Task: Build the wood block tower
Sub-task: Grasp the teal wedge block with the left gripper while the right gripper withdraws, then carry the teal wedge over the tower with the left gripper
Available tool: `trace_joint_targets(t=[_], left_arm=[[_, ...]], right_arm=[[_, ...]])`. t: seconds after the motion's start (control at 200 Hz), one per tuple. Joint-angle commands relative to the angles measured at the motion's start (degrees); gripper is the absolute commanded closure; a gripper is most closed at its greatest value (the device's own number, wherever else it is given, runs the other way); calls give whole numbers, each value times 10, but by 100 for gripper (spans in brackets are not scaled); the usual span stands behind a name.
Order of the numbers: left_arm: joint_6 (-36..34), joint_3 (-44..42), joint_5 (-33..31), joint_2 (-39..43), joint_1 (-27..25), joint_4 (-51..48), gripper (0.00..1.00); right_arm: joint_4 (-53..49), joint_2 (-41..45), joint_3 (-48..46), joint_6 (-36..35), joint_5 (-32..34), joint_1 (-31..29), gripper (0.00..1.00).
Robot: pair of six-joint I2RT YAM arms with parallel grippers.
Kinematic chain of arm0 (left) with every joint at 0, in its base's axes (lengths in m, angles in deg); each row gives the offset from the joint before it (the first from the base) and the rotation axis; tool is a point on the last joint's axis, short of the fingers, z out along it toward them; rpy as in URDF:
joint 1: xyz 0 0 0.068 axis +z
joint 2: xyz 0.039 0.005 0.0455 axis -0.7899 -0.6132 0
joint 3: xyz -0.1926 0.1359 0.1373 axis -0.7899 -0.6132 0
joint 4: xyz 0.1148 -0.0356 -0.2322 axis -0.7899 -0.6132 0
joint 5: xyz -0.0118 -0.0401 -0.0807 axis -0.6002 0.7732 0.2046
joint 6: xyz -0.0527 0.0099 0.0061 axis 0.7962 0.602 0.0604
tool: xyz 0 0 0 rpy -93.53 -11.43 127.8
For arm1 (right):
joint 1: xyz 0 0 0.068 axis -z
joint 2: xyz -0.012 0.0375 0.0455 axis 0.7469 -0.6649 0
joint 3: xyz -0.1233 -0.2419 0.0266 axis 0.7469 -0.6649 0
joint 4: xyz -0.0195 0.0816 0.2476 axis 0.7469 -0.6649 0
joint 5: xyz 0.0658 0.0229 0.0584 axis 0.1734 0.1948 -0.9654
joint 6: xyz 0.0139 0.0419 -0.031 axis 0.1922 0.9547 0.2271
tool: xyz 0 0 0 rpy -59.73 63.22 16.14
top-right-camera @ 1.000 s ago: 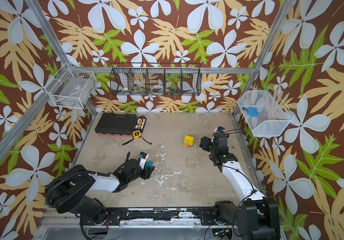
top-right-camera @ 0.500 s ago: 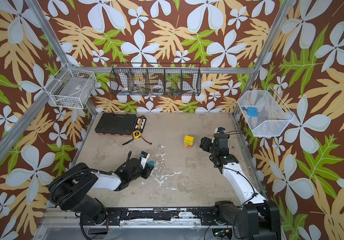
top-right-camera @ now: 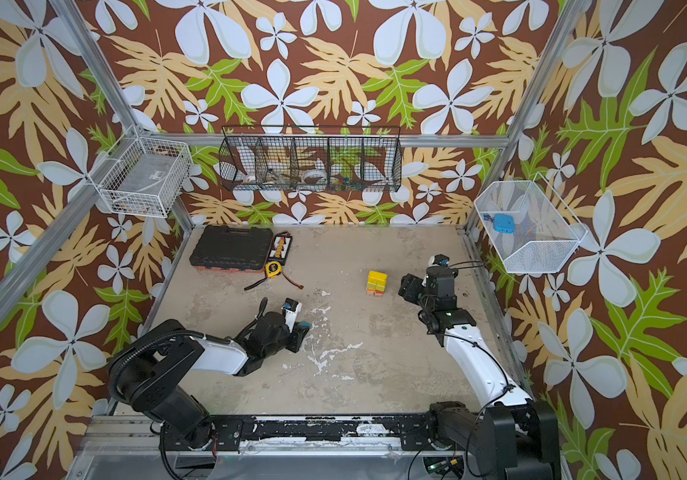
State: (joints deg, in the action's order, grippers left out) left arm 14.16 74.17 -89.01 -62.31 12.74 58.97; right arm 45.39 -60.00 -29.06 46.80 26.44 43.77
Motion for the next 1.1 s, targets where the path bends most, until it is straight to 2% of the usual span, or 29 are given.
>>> trace_joint_targets(t=[0.0,0.165,0.305,0.365,0.505,0.606,0.681,0.741,0.781,0.921,1.096], left_arm=[[3,0,3,5,1,-22,71],[-3,1,-2,12,1,-26,79],[-19,24,-12,46,1,-47,90],[-37,46,-11,72,1,-59,98],[-109,121,-6,123,1,-62,100],[-225,181,89,117,1,-31,100],[-296,271,157,77,2,-73,100],[-369,379,237,26,4,-173,100],[-405,456,263,-13,5,-243,100],[-480,705,291,-150,5,-439,100],[-594,918,317,-288,5,-592,100]], right_arm=[[0,2,2,-3,0,0,24],[1,5,0,-3,1,-1,24],[7,12,-7,-1,8,0,24],[13,16,-12,2,10,0,24],[25,21,-21,7,-10,27,25],[49,31,-40,20,-52,70,26],[62,41,-56,19,-38,76,27],[66,43,-63,16,-26,76,27],[70,42,-65,14,-25,77,27],[72,42,-67,5,-17,79,27],[85,60,-72,7,-40,79,27]])
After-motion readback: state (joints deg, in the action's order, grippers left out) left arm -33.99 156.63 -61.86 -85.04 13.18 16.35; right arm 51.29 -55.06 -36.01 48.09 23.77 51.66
